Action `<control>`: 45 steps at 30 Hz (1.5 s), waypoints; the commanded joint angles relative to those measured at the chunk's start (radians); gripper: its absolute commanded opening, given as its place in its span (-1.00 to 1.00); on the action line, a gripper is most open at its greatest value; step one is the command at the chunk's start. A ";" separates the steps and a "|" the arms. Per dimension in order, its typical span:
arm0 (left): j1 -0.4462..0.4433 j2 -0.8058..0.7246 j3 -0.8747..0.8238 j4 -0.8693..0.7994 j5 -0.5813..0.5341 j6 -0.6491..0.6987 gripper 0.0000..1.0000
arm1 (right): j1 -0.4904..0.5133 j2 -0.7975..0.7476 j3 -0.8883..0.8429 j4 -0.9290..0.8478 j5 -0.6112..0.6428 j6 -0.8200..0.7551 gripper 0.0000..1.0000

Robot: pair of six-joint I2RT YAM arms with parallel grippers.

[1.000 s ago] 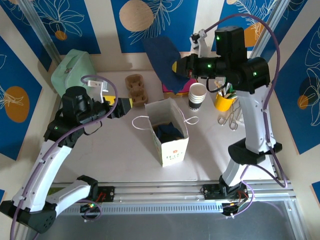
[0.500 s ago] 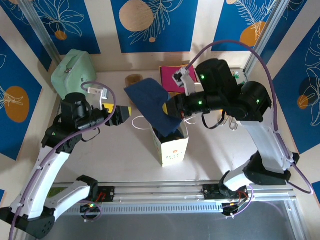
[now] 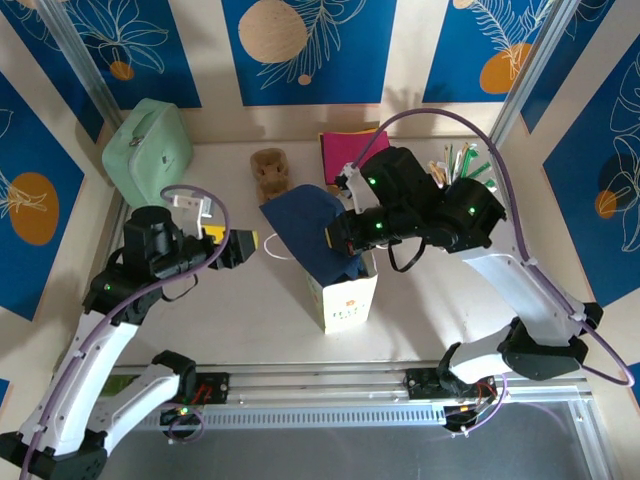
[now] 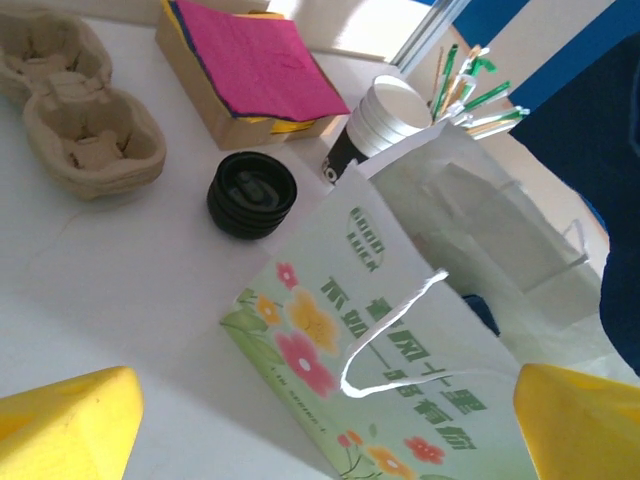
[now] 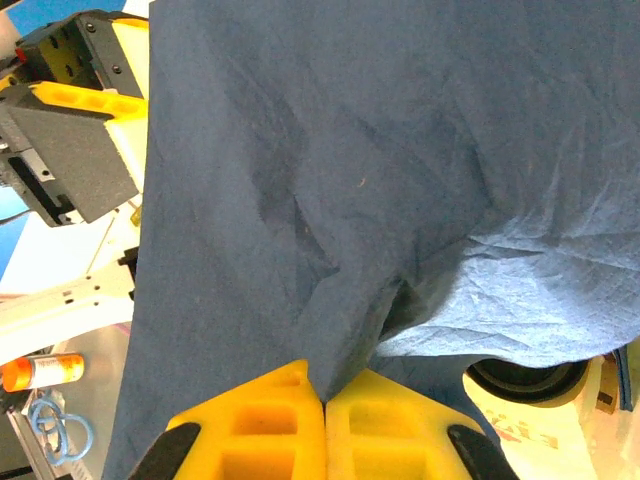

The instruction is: Pack the takeout coffee

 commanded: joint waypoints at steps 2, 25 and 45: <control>0.007 -0.022 -0.015 -0.030 -0.044 -0.009 0.90 | 0.000 0.004 -0.024 0.033 0.028 -0.024 -1.00; 0.007 0.027 0.007 0.024 0.070 -0.020 0.91 | -0.063 0.149 -0.135 -0.022 0.046 -0.066 -1.00; 0.007 0.025 -0.024 0.077 0.111 -0.037 0.91 | -0.071 0.220 -0.237 -0.026 0.105 -0.055 -1.00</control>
